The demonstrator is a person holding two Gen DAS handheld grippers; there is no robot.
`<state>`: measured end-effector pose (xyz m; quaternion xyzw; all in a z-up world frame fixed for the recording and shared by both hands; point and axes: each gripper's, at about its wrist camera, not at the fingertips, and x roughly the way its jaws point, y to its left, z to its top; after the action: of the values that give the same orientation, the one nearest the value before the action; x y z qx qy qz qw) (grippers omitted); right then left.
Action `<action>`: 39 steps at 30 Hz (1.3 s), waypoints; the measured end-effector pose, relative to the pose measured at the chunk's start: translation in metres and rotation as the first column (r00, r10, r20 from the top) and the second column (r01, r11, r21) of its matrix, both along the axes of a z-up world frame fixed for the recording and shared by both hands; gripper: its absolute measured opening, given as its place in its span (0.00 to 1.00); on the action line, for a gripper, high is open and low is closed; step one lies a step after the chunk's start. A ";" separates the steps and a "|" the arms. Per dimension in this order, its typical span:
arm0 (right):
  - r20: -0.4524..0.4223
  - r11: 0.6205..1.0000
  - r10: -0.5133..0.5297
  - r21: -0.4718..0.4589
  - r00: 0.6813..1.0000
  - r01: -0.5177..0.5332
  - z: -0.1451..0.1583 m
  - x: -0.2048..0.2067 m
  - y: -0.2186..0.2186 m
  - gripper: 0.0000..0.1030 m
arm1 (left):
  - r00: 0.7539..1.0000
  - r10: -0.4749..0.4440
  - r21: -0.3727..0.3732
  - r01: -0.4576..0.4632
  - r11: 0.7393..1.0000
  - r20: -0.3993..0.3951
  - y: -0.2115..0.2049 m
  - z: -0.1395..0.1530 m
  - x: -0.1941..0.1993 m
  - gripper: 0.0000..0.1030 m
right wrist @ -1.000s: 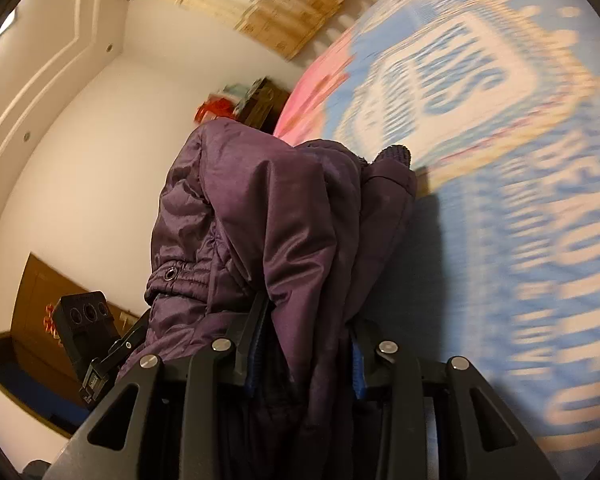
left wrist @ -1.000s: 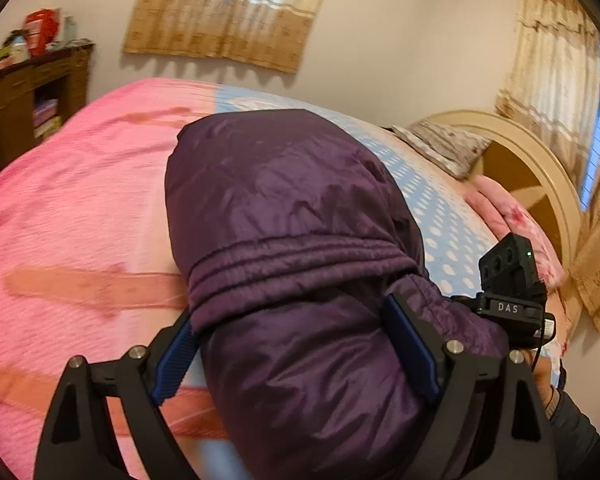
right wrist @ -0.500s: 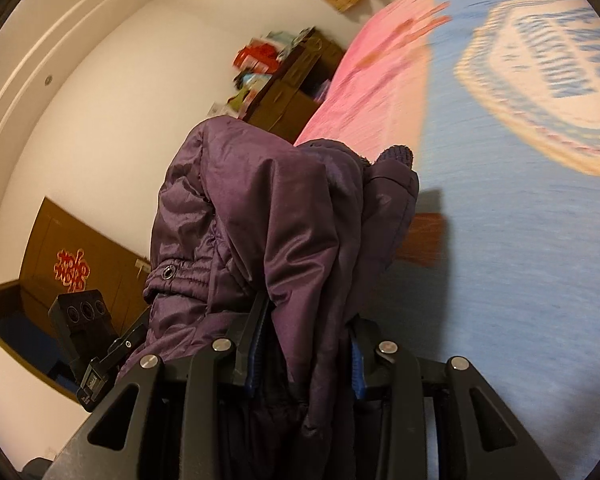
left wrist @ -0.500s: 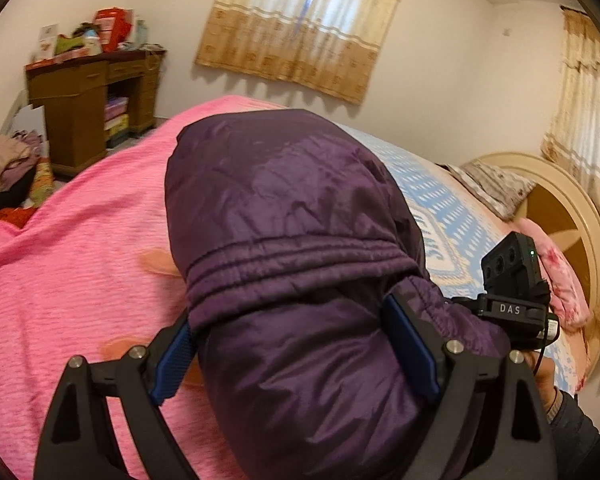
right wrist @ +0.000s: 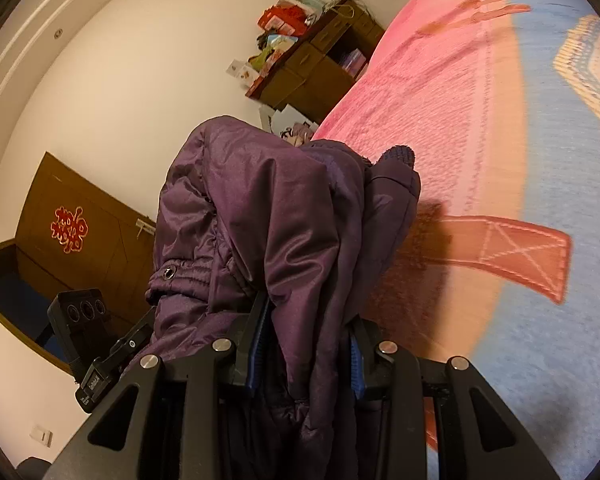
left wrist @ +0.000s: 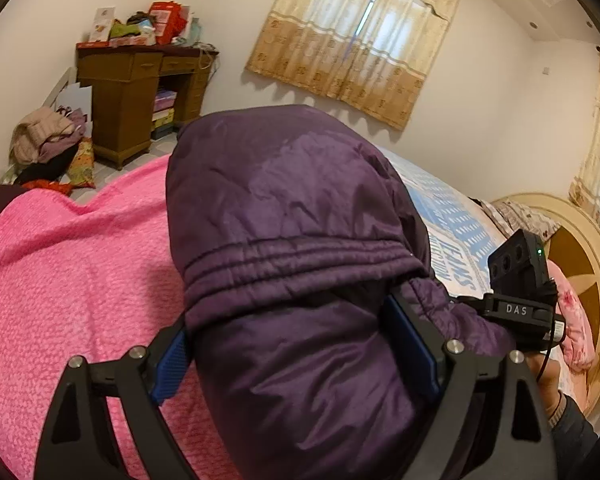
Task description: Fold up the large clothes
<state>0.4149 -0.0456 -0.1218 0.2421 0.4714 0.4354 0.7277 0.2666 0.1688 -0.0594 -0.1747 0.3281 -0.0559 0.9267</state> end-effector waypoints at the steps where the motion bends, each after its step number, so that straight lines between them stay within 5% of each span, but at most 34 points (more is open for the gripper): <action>1: 0.000 1.000 0.008 -0.004 1.000 -0.008 0.000 -0.001 0.004 0.33 | 1.000 0.007 -0.005 -0.007 1.000 -0.002 0.004 -0.002 -0.001 0.89; 28: 0.041 0.983 0.132 -0.135 0.990 -0.126 0.008 0.031 0.075 0.33 | 0.994 0.071 -0.110 -0.079 0.991 -0.082 0.062 -0.038 -0.023 0.91; 30: 0.062 0.979 0.141 -0.158 0.988 -0.130 0.008 0.032 0.080 0.33 | 0.993 0.083 -0.067 -0.088 0.994 -0.083 0.061 -0.036 -0.024 0.98; 34: 0.087 0.971 0.136 -0.210 0.987 -0.115 0.003 0.033 0.087 0.37 | 0.996 0.087 0.179 -0.082 0.980 -0.022 0.044 -0.022 -0.026 1.00; 39: 0.092 0.958 0.110 -0.276 0.990 -0.081 -0.008 0.036 0.087 0.41 | 0.996 0.073 0.142 -0.065 0.988 -0.052 0.047 -0.030 -0.014 1.00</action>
<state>0.4511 0.0417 -0.1298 0.0934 0.4984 0.4134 0.7563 0.2522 0.2161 -0.0895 -0.1222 0.3513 0.0045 0.9282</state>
